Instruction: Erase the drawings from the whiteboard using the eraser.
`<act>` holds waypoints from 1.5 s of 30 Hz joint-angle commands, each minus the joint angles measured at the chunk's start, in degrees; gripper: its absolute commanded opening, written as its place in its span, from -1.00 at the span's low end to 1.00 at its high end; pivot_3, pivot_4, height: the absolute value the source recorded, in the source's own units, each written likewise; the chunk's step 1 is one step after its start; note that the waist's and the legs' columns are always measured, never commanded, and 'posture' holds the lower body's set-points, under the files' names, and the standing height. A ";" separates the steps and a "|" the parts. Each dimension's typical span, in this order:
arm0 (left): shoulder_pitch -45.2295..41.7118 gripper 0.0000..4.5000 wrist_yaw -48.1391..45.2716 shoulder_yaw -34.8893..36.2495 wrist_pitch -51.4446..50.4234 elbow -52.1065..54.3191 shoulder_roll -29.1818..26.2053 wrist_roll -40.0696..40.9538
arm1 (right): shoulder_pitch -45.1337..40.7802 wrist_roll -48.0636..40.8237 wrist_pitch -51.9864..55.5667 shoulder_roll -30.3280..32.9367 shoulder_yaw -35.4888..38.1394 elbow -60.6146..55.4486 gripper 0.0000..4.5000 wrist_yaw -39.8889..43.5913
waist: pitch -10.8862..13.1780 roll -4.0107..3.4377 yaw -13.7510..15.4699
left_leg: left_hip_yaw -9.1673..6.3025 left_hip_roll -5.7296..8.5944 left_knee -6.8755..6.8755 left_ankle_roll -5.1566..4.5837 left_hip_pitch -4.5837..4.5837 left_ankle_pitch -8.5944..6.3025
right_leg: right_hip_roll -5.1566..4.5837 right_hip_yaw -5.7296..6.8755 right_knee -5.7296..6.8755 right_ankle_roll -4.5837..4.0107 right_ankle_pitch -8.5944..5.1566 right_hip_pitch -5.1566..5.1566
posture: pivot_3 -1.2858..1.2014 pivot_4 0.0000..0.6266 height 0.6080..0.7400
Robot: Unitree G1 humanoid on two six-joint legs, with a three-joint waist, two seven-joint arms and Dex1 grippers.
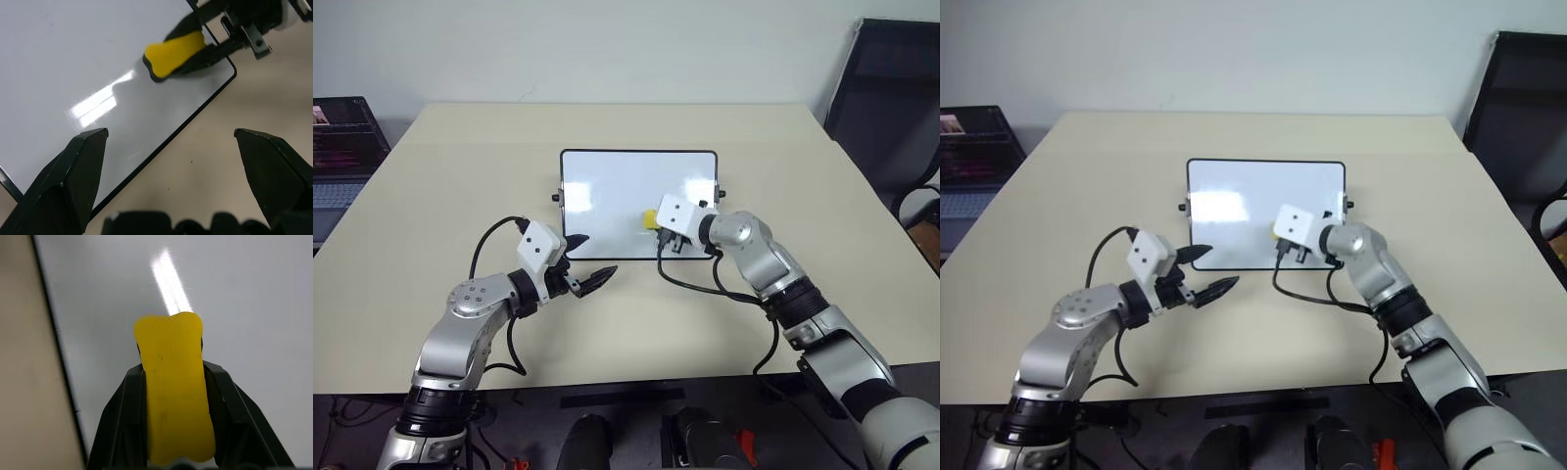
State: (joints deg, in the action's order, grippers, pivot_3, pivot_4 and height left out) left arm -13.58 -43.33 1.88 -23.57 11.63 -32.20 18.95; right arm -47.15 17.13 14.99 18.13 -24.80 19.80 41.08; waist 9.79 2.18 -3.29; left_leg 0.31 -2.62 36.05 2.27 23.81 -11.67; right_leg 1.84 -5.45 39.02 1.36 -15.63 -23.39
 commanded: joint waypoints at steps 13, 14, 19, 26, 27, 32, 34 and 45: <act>-6.85 1.00 -7.71 -6.56 6.26 -1.60 0.02 -1.82 | 25.37 -14.63 25.97 -6.30 26.48 -41.25 -0.48 -14.20 | 0.00 0.00 1.18 | -0.12 0.03 -0.07 0.03 0.18 -0.02 | -0.07 0.07 -0.05 -0.01 0.00 -0.07 | 0.03 -0.52 1.00; -7.80 1.00 -8.62 -7.74 7.15 -2.47 0.40 -2.30 | 28.49 -15.01 27.78 -7.24 28.39 -44.10 -0.48 -16.02 | 0.00 0.00 1.26 | -0.09 0.03 -0.05 0.03 0.16 -0.02 | -0.07 0.06 -0.05 0.04 -0.03 -0.07 | 0.03 -0.52 1.00; -12.96 1.00 -11.57 -11.56 10.38 -8.19 3.38 -3.68 | 36.30 -15.77 34.40 -10.33 33.23 -50.92 -0.48 -22.62 | 0.01 -0.02 1.04 | 0.01 0.11 -0.02 0.03 0.11 -0.02 | 0.01 0.00 -0.05 0.19 -0.13 -0.06 | 0.03 -0.52 1.00; -21.88 1.00 -18.10 -17.03 17.08 -19.72 8.32 -6.72 | 33.05 -17.97 37.84 -12.25 35.78 -44.36 -0.48 -27.41 | 0.01 -0.02 0.05 | 0.05 0.21 0.01 0.01 0.04 0.00 | 0.14 -0.06 -0.01 0.17 -0.11 -0.04 | 0.03 -0.52 1.00; -22.81 1.00 -18.99 -17.64 17.88 -20.74 8.94 -6.96 | 32.12 -17.99 37.23 -11.86 35.50 -42.90 -0.48 -27.60 | 0.01 -0.02 -0.04 | 0.06 0.22 0.00 0.01 0.05 0.00 | 0.14 -0.06 -0.03 0.18 -0.11 -0.04 | 0.03 -0.52 1.00; -24.57 1.00 -21.85 -19.12 20.84 -23.08 10.36 -7.94 | 29.11 -18.58 35.31 -11.17 36.34 -37.34 -0.48 -29.88 | 0.01 -0.02 -0.02 | 0.02 0.24 -0.05 0.00 0.11 -0.01 | 0.14 -0.04 -0.05 0.17 -0.12 -0.07 | 0.03 -0.52 1.00; -24.62 1.00 -22.38 -19.57 21.31 -22.93 10.78 -8.20 | 28.57 -19.06 34.22 -10.75 36.97 -35.39 -0.48 -30.61 | 0.01 -0.02 0.02 | 0.01 0.24 -0.08 0.00 0.11 -0.01 | 0.13 -0.04 -0.05 0.17 -0.12 -0.07 | 0.03 -0.52 1.00; -22.62 1.00 -21.51 -19.34 19.81 -20.05 11.85 -8.39 | 26.93 -22.08 29.83 -10.10 38.89 -29.84 0.75 -33.21 | 0.01 -0.02 -0.05 | 0.01 0.27 -0.06 0.00 0.11 -0.01 | 0.11 -0.05 -0.04 0.18 -0.12 -0.07 | 0.03 -0.52 1.00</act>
State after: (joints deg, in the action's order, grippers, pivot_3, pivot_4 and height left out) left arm -36.30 -65.42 -18.13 -3.63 -10.84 -20.45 10.37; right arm -19.22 -3.87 46.39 7.39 13.29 -9.24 8.10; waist 9.80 2.16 -3.34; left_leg 0.32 -2.36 35.99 2.27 23.93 -11.68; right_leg 1.95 -5.50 38.98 1.54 -15.76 -23.45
